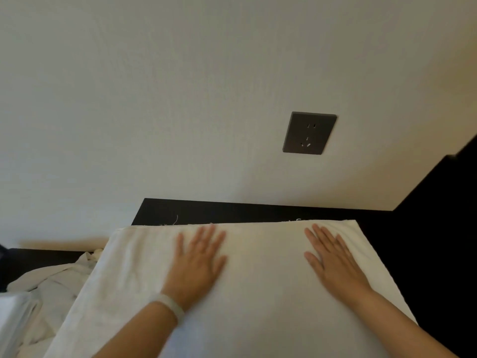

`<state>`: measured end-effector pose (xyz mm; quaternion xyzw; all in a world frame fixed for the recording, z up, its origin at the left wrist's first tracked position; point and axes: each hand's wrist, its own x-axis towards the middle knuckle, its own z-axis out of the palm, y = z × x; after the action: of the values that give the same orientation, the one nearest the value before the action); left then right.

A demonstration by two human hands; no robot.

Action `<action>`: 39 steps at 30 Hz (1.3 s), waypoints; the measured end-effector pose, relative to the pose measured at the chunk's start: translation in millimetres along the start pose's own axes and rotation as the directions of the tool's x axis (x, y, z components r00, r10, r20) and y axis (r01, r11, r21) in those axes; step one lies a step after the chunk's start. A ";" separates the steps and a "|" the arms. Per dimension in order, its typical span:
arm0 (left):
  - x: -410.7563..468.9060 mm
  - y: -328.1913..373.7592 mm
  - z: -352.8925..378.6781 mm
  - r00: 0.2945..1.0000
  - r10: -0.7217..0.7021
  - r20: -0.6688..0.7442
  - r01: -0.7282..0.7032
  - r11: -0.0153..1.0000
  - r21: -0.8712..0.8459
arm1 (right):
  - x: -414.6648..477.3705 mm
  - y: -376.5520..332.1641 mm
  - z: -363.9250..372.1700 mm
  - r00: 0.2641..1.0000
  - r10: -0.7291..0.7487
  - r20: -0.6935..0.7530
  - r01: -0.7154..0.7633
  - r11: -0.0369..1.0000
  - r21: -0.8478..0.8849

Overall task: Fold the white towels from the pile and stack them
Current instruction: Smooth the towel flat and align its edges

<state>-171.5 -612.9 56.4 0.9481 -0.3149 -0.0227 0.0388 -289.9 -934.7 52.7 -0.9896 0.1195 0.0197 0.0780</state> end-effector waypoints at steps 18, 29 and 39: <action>-54.9 -1.6 -5.2 0.967 -0.248 0.064 0.248 0.969 0.021 | -45.8 -29.9 -0.8 0.949 0.313 -0.039 -0.316 0.945 -0.086; -136.4 96.8 -8.2 0.997 0.037 0.068 -0.030 0.995 -0.095 | -136.1 -151.9 18.0 0.998 -0.019 -0.060 0.021 0.999 0.029; -155.6 43.9 1.2 0.973 -0.225 0.054 0.228 0.972 -0.061 | -174.3 19.8 7.8 0.902 0.430 -0.036 -0.429 0.903 0.023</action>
<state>-322.3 -554.8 61.9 0.9752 -0.2045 -0.0597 0.0602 -463.9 -911.7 52.0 -0.9386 0.3360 0.0157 0.0767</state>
